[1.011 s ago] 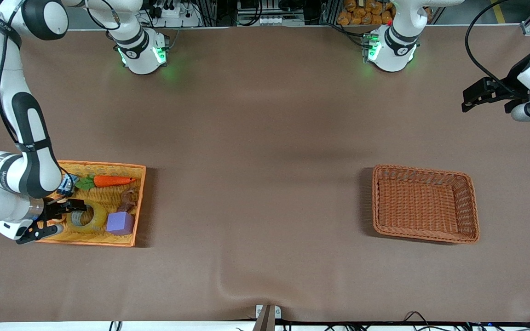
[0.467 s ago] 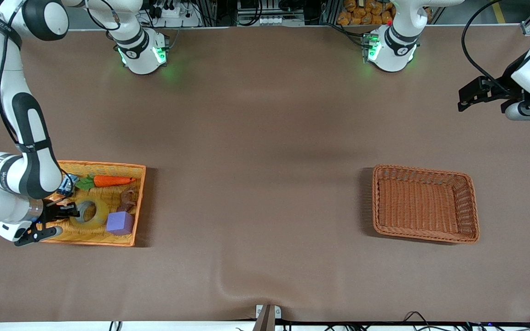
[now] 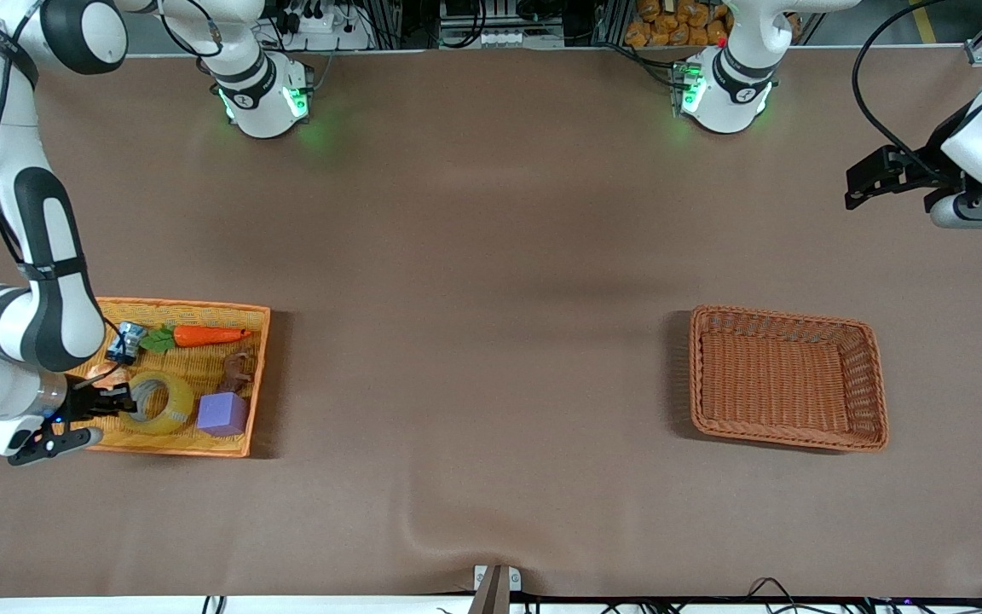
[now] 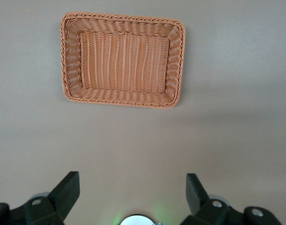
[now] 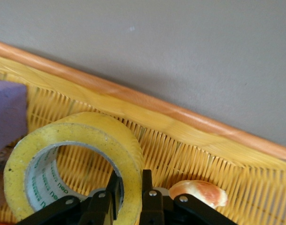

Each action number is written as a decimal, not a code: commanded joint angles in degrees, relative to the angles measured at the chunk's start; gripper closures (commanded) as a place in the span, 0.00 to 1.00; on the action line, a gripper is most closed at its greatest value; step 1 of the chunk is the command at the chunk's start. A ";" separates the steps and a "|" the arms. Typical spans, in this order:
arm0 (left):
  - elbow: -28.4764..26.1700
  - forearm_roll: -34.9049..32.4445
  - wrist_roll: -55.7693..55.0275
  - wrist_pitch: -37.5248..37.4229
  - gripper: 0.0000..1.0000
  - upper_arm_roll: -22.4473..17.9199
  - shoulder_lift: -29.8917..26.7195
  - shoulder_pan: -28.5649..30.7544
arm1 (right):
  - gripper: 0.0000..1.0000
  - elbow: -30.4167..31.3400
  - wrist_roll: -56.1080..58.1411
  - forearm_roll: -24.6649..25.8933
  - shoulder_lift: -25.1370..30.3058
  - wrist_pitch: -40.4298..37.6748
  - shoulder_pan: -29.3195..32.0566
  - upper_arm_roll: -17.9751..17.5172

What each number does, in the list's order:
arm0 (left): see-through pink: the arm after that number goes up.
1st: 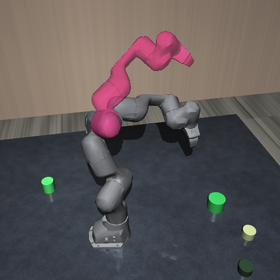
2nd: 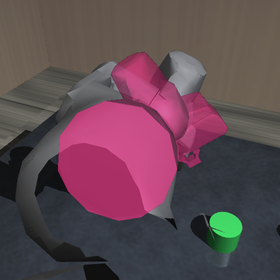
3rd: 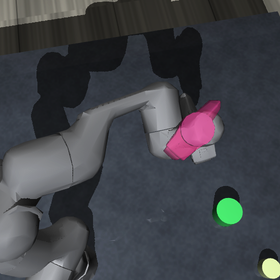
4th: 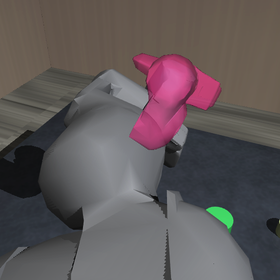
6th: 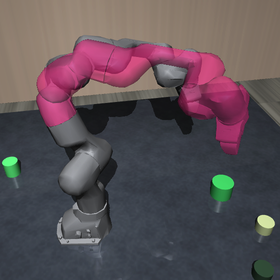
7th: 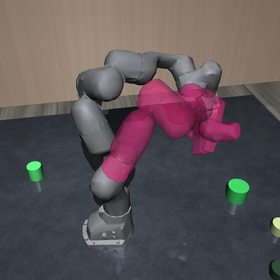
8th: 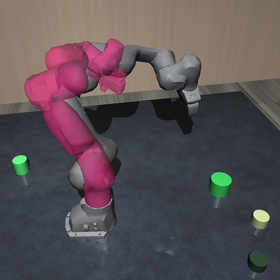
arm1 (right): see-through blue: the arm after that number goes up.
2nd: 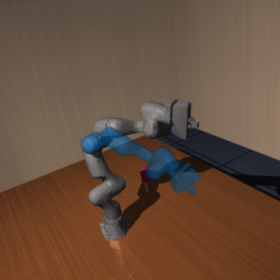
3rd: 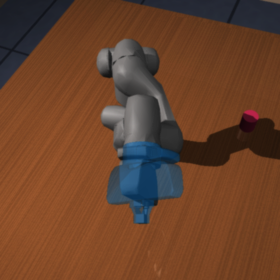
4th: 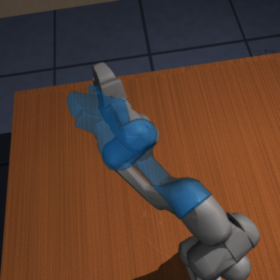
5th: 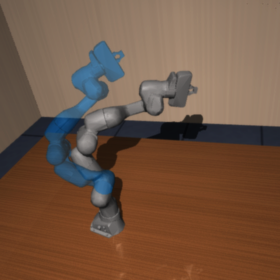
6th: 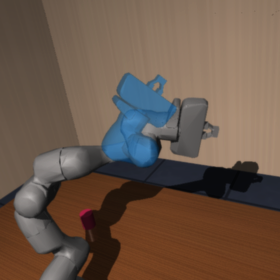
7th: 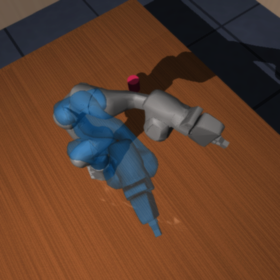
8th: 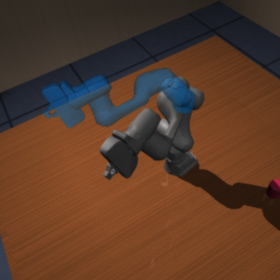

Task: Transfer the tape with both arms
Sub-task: 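Lift the tape with the right gripper and carry it toward the table middle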

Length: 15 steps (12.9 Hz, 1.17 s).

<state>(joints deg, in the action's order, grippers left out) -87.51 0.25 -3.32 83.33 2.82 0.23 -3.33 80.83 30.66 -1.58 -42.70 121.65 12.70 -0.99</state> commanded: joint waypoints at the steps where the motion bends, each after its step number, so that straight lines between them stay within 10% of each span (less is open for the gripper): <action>1: 1.47 0.54 -0.63 -0.36 0.00 0.08 0.65 -0.01 | 1.00 -2.24 -0.16 -1.49 4.02 -5.27 -0.30 -1.73; 15: 0.94 0.63 -2.47 -0.62 0.00 1.83 0.56 -0.01 | 1.00 -5.33 -37.13 -4.39 5.00 -11.97 -19.09 -3.49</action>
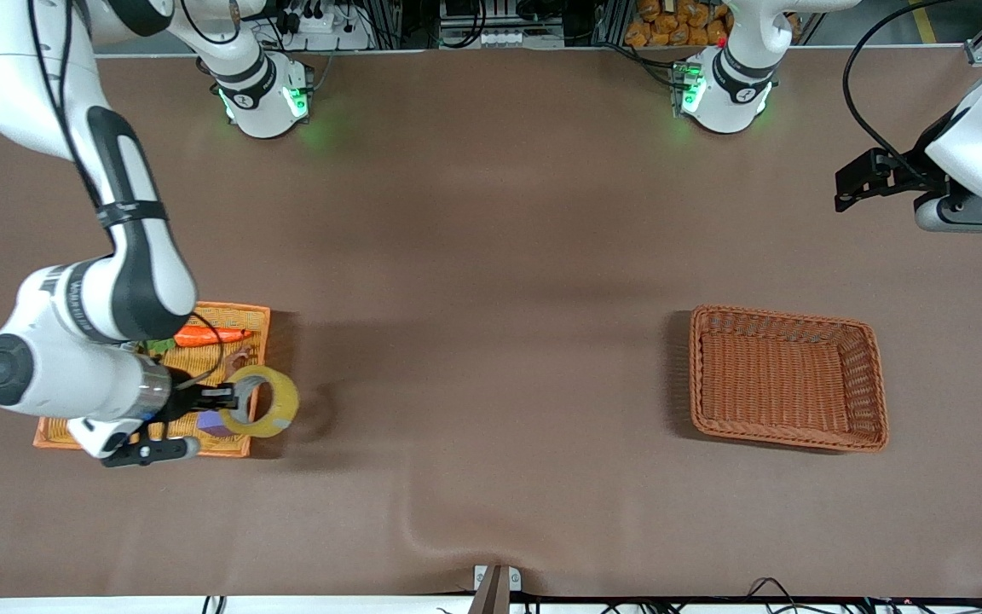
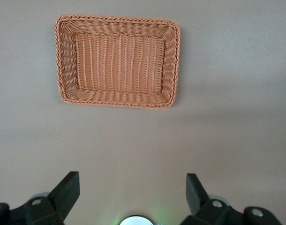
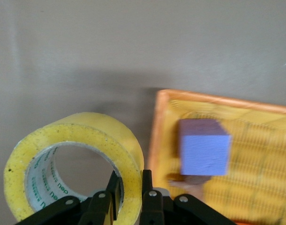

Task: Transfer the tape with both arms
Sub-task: 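Lift the tape with the right gripper and carry it toward the table middle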

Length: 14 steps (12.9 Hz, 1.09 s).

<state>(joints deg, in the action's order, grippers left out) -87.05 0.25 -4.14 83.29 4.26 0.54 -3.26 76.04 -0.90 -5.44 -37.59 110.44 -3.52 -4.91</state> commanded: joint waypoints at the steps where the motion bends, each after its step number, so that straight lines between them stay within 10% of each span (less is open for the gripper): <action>1: 0.31 0.54 -1.75 -0.24 0.00 0.58 0.77 -0.17 | 1.00 -0.46 -9.95 -0.45 -0.29 -0.75 -4.99 0.43; 7: 0.13 0.90 -4.55 0.90 0.00 1.98 4.28 -0.69 | 1.00 0.42 -34.59 0.35 -2.13 -0.22 -19.85 0.52; 14: -1.53 1.07 -11.15 9.33 0.00 2.42 9.03 -6.84 | 0.90 0.78 -36.01 2.45 -8.02 9.71 -27.33 1.04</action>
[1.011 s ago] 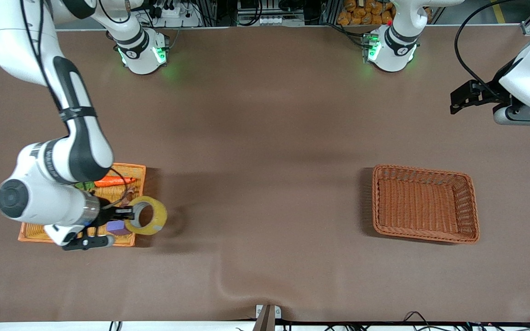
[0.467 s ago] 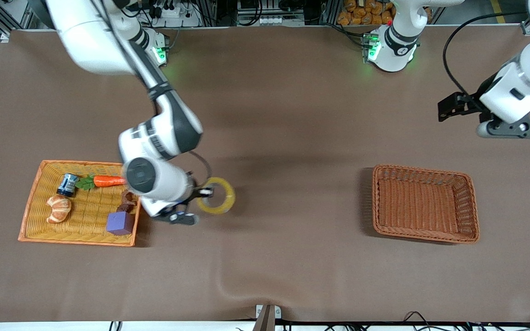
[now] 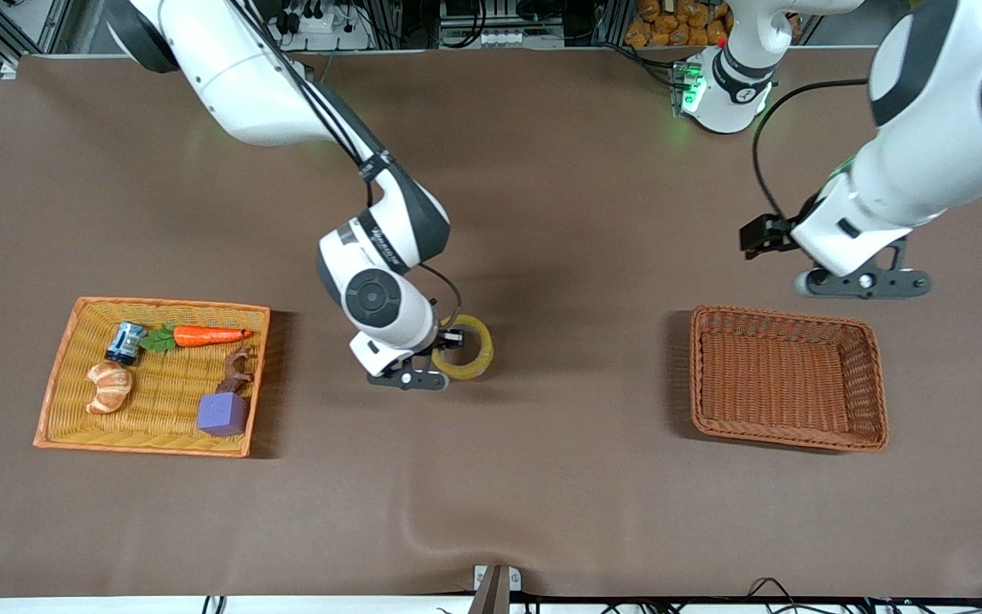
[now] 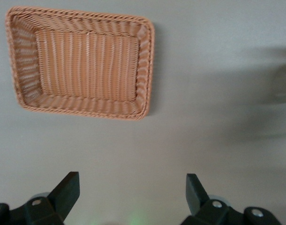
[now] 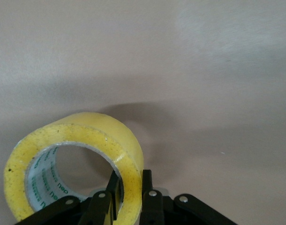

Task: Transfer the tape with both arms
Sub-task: 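Lift the tape with the right gripper and carry it toward the table middle, then set the tape down with the right gripper while the left gripper approaches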

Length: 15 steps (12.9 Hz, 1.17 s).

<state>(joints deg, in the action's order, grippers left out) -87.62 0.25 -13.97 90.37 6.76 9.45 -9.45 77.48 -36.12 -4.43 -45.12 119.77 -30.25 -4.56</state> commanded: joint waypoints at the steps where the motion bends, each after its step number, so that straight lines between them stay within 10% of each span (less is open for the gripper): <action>1: -2.37 1.24 -1.32 4.01 0.00 0.01 0.13 -0.83 | 0.67 -0.67 -0.80 1.88 -0.59 0.38 -0.69 0.69; 2: -3.95 1.76 -1.41 5.94 0.00 0.27 0.13 -1.00 | 0.10 -0.67 -0.36 2.93 -0.59 0.21 -0.69 0.69; 3: -5.36 2.47 -1.41 7.88 0.00 0.45 0.05 -1.18 | 0.00 -0.58 -0.88 3.55 -0.41 -0.32 -0.78 0.60; 10: -7.66 2.03 -26.15 20.16 0.00 2.03 8.02 -11.97 | 0.00 0.12 8.20 2.86 9.85 -12.44 9.73 0.34; 15: -5.73 1.94 -41.65 35.73 0.00 2.03 20.76 -21.91 | 0.00 13.72 26.34 2.67 25.84 -12.63 21.61 0.34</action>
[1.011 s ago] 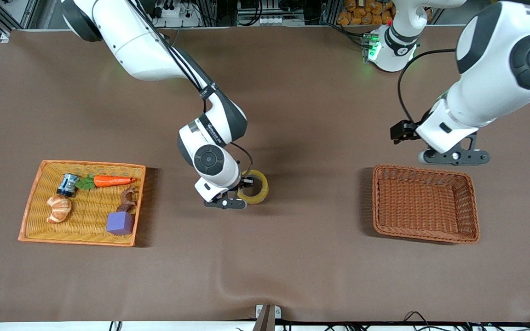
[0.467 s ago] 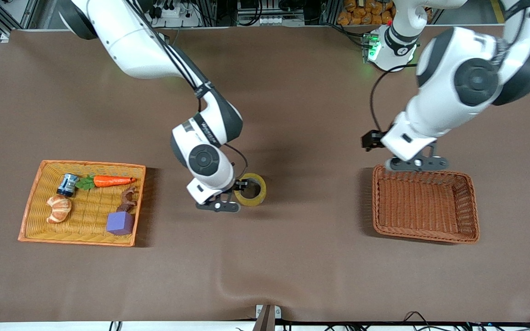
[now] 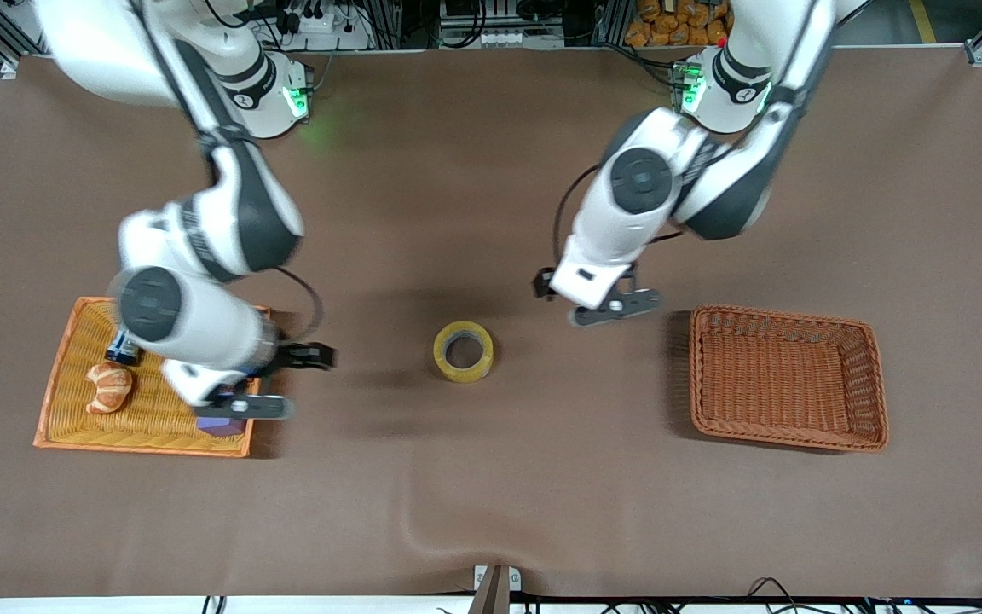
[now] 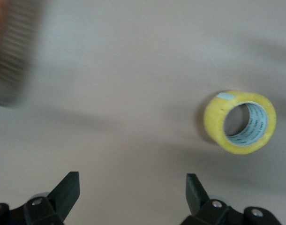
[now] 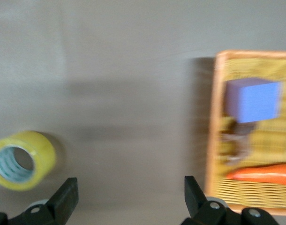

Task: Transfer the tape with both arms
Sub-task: 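Grasp the tape rim with the left gripper while the right gripper withdraws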

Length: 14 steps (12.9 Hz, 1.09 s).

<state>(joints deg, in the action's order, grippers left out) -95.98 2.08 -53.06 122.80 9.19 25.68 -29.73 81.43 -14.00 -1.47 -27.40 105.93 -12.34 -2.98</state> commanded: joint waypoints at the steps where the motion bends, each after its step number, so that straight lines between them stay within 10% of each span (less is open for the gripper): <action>1: 4.73 0.12 -2.75 4.37 0.00 -0.49 7.34 -2.96 | 0.00 11.54 5.64 -0.29 10.93 1.21 4.95 -1.15; 5: 15.99 0.03 -5.91 8.13 0.00 -3.12 18.95 -8.40 | 0.00 21.29 11.08 -0.29 24.12 1.21 10.92 -0.97; 11: 16.35 0.21 -7.24 17.82 0.00 -5.50 23.27 -10.88 | 0.00 21.05 14.09 -0.29 31.44 -5.72 11.99 3.59; 14: 16.35 0.21 -9.42 19.84 0.61 -5.50 24.76 -12.02 | 0.00 14.74 13.47 0.23 30.91 -12.04 12.34 5.09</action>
<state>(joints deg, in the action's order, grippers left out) -81.12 2.08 -59.77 140.81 4.41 48.74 -40.14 99.42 -0.52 -1.43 3.30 97.53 -0.65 1.94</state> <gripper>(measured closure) 0.211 0.000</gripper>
